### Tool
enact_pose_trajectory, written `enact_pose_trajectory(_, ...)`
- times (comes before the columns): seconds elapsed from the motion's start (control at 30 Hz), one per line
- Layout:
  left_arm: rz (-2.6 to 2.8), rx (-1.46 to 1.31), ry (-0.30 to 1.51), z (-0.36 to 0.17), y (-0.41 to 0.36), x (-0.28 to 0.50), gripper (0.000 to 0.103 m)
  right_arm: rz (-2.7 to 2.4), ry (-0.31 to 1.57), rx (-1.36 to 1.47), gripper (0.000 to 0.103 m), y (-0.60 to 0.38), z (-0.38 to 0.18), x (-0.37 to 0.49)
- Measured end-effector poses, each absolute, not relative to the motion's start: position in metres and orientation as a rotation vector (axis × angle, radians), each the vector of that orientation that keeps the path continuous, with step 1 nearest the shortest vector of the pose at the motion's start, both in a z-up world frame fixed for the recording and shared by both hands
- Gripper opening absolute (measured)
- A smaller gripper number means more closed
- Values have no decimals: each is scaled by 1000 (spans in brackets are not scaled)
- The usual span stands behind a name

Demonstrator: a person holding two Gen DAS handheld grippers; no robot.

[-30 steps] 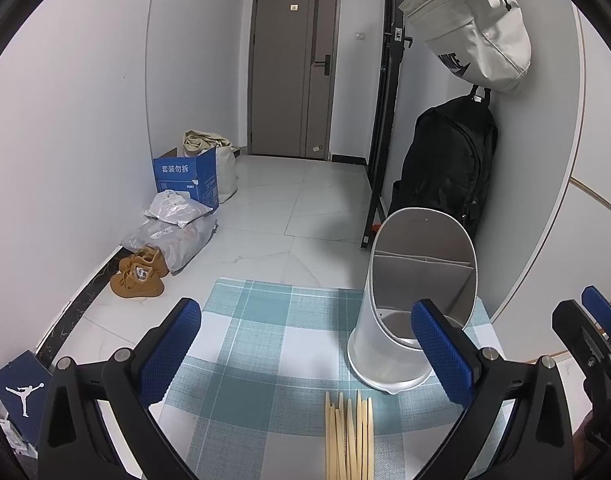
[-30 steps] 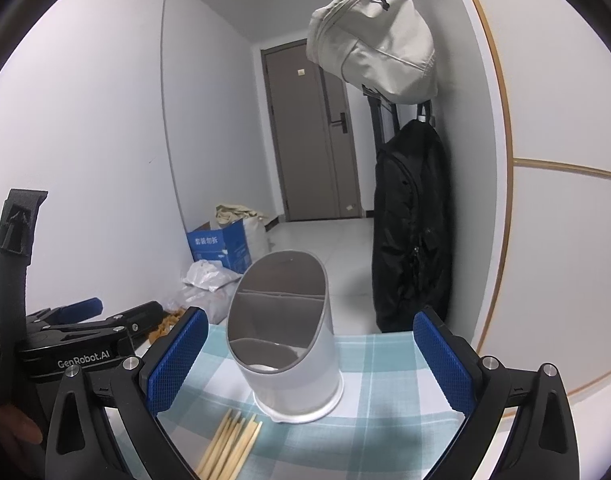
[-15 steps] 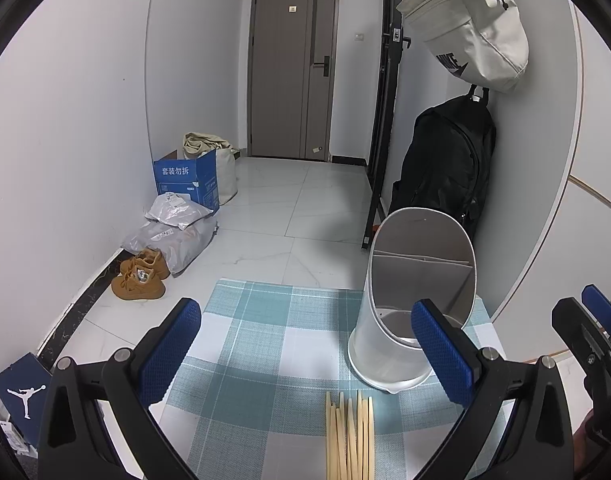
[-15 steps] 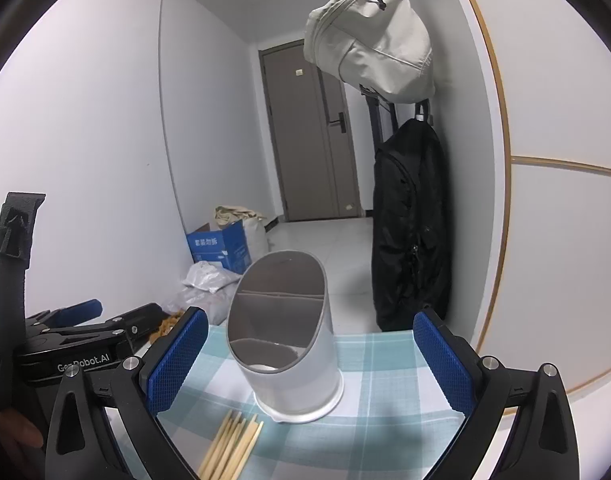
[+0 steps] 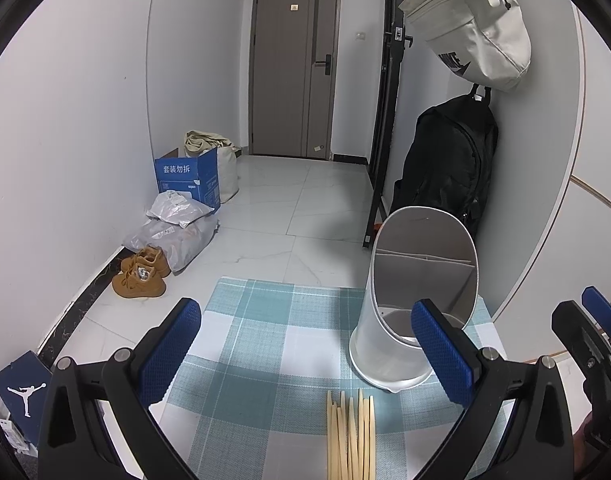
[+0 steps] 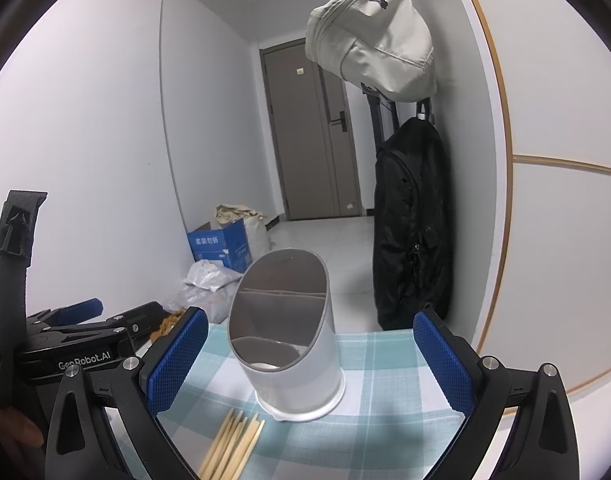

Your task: Organize utensils

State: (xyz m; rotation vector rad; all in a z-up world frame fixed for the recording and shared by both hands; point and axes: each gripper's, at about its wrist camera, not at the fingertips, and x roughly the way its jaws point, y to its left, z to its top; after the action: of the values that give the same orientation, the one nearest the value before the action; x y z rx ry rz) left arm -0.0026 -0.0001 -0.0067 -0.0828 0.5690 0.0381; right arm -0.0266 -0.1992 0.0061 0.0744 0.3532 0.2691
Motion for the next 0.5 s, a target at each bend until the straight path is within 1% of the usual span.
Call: enact_pose_trajectory(0.5, 39, -76, 592, -10, 1, 2, 102, 276, 388, 63, 103, -194, 2, -24)
